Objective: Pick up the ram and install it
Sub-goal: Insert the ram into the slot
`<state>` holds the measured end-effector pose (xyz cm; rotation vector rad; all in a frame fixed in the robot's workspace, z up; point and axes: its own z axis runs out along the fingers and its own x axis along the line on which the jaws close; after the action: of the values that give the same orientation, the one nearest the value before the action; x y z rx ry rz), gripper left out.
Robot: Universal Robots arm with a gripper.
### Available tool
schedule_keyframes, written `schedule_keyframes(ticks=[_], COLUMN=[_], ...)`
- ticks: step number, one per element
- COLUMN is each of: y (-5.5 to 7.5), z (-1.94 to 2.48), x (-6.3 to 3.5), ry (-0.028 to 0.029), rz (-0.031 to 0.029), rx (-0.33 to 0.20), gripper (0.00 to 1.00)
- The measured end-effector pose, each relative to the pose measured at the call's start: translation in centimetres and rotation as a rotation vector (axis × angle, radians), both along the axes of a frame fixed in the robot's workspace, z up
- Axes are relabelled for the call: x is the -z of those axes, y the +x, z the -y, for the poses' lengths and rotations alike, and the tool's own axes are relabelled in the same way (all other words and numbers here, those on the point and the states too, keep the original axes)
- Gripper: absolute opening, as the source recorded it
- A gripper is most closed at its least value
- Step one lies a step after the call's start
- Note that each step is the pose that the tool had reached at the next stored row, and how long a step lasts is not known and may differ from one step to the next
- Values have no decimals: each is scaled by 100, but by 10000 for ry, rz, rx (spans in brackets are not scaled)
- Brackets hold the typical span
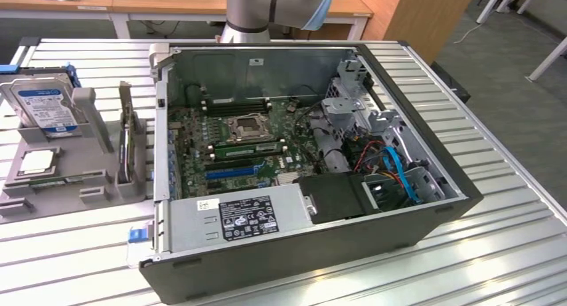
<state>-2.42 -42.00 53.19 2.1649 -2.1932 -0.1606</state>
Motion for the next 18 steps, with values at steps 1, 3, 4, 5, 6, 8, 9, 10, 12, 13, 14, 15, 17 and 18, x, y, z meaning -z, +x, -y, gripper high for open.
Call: schedule_keyframes(ticks=[1,3,4,5,6,8,9,10,12,13,14,15,17,18], y=[0,0,0,0,0,0,-1,-1,0,0,0,-1,-10,-15], z=[0,0,0,0,0,0,0,0,0,0,0,0,0,0], x=[0,0,0,0,0,0,0,0,0,0,0,0,0,0], ry=[0,0,0,0,0,-1,0,-1,0,0,-1,1,4,9], rz=[0,0,0,0,0,-9,-10,-10,-10,-10,-8,17,126,191], rx=[0,0,0,0,0,1,1,1,0,0,0,-1,0,0], gripper=[42,42,42,42,42,42,42,42,42,42,42,42,42,42])
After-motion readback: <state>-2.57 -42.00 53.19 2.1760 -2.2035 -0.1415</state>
